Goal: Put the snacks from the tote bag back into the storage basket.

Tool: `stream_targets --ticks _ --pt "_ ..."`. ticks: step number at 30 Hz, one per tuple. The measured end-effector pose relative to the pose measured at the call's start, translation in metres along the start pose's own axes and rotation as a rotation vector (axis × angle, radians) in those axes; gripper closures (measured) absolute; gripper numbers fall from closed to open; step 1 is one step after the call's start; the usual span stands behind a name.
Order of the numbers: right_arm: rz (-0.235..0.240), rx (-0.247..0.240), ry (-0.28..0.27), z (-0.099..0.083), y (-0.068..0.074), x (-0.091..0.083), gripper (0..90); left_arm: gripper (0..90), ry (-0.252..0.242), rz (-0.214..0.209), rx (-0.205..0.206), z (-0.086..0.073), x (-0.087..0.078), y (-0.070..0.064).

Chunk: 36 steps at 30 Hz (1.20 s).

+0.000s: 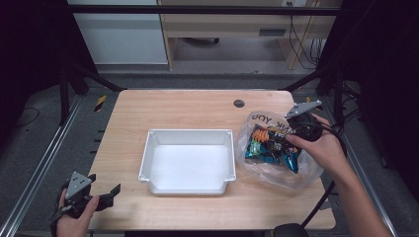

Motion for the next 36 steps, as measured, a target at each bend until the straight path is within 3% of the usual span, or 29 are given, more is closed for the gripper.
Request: stream_targets --ticks 6,13,27,36 --pt "-0.013 -0.038 0.02 0.018 -0.01 0.002 18.4 4.8 -0.007 0.012 -0.008 -0.001 -0.002 0.0" --pt "-0.018 -0.102 0.08 0.021 -0.003 0.016 16.1 4.8 0.006 0.015 0.015 0.0 0.0 -0.002" --pt "-0.004 -0.076 0.115 0.004 -0.016 0.029 18.2 4.4 0.03 0.007 0.021 -0.002 0.003 -0.002" --pt "0.01 -0.068 0.146 -0.006 -0.016 0.039 15.2 4.1 0.029 0.009 0.017 -0.003 0.004 -0.003"
Point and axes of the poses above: each handheld gripper's, and its own axes: x roughly forward along the jaws, z roughly out of its top, y roughly to its left, the point moved 1 cm from there along x, roughly forward along the jaws, and after that the axes turned 9 degrees about -z, right-handed, at the moved point
